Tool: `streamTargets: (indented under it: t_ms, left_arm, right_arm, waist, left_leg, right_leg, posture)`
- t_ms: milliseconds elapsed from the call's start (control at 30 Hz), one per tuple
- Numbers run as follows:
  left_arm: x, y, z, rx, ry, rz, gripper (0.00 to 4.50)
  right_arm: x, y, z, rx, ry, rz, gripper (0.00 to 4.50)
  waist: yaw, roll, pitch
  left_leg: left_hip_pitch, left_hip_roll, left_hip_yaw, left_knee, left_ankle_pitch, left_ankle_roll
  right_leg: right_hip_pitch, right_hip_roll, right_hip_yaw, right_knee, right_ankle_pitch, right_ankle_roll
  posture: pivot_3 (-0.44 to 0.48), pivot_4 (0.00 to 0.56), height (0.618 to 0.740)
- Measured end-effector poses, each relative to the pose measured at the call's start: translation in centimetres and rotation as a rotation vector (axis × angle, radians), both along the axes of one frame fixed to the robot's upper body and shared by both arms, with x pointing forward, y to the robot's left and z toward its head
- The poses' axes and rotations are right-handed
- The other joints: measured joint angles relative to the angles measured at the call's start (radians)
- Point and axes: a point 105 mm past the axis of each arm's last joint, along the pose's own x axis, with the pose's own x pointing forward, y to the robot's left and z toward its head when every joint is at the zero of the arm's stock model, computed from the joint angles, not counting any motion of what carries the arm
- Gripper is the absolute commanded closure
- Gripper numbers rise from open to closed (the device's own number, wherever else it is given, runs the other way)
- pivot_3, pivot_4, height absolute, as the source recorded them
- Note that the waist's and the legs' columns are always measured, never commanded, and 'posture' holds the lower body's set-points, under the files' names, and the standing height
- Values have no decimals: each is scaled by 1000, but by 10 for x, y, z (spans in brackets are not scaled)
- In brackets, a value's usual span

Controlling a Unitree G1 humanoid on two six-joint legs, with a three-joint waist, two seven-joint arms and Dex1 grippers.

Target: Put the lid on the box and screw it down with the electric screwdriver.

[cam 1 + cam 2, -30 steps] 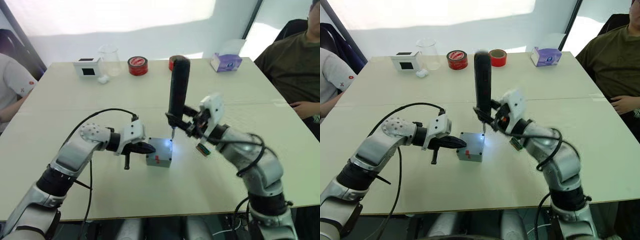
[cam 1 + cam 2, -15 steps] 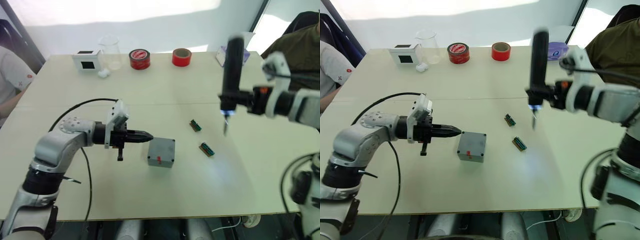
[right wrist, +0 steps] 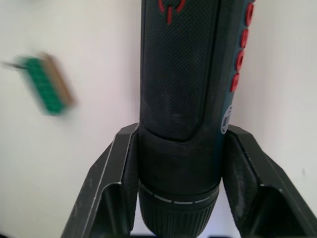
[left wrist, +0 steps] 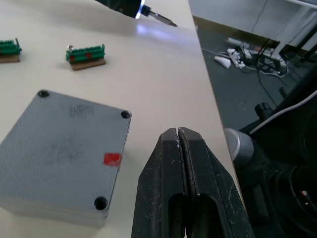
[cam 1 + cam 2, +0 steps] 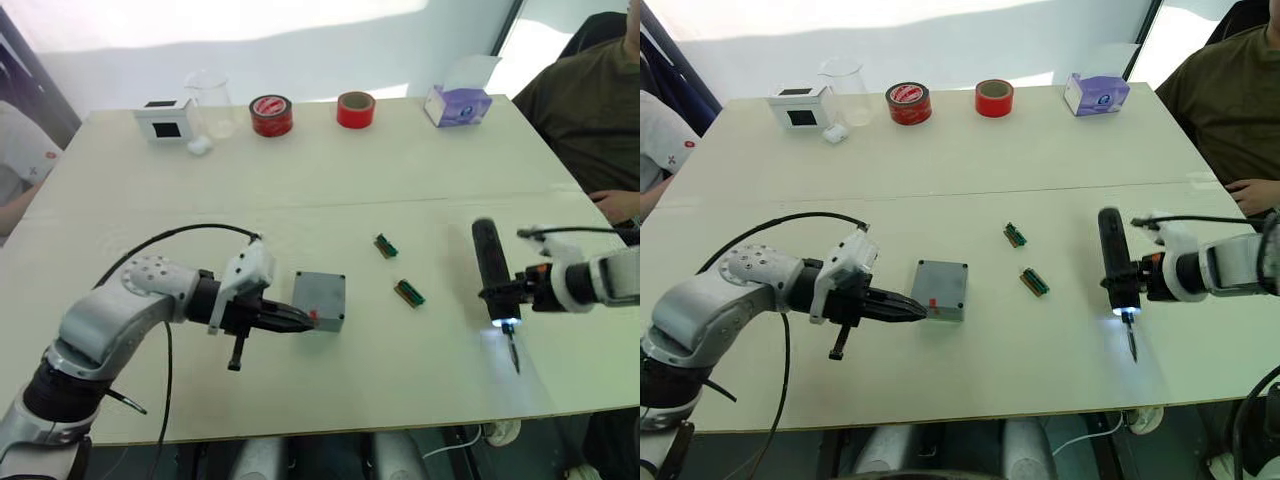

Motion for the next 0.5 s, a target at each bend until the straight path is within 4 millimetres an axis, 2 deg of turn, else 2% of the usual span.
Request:
streamTargets:
  t_ms: [100, 167, 200, 333, 500]
  left_arm:
    - [1, 0, -1, 4, -5, 12, 4500]
    - [2, 0, -2, 8, -8, 16, 4500]
    - [3, 0, -3, 12, -11, 20, 4500]
    - [9, 3, -4, 3, -12, 46, 4500]
    - [28, 9, 2, -8, -47, 120, 4500]
  right_arm:
    - [3, -1, 1, -10, 0, 5, 2757]
    - [4, -4, 2, -21, 1, 1, 1746]
    - [4, -5, 1, -27, 5, 1, 1542]
    - [6, -8, 3, -47, -6, 4, 32]
    - [14, -8, 13, -82, -63, 22, 32]
  waist:
    - [-2, 0, 0]
    - [-1, 0, 0]
    - [0, 0, 0]
    - [-1, 0, 0]
    - [-1, 0, 0]
  left_leg:
    - [0, 0, 0, 0, 0, 0]
    - [0, 0, 0, 0, 0, 0]
    - [0, 0, 0, 0, 0, 0]
    - [0, 0, 0, 1, 0, 0]
    - [0, 0, 0, 2, 0, 0]
  right_leg:
    - [0, 0, 0, 0, 0, 1]
    - [0, 0, 0, 0, 0, 1]
    - [0, 0, 0, 0, 0, 1]
    - [0, 0, 0, 0, 0, 1]
    - [0, 0, 0, 1, 1, 1]
  posture:
    - [0, 150, 740]
    - [0, 150, 740]
    - [0, 150, 740]
    - [0, 150, 740]
    - [0, 150, 740]
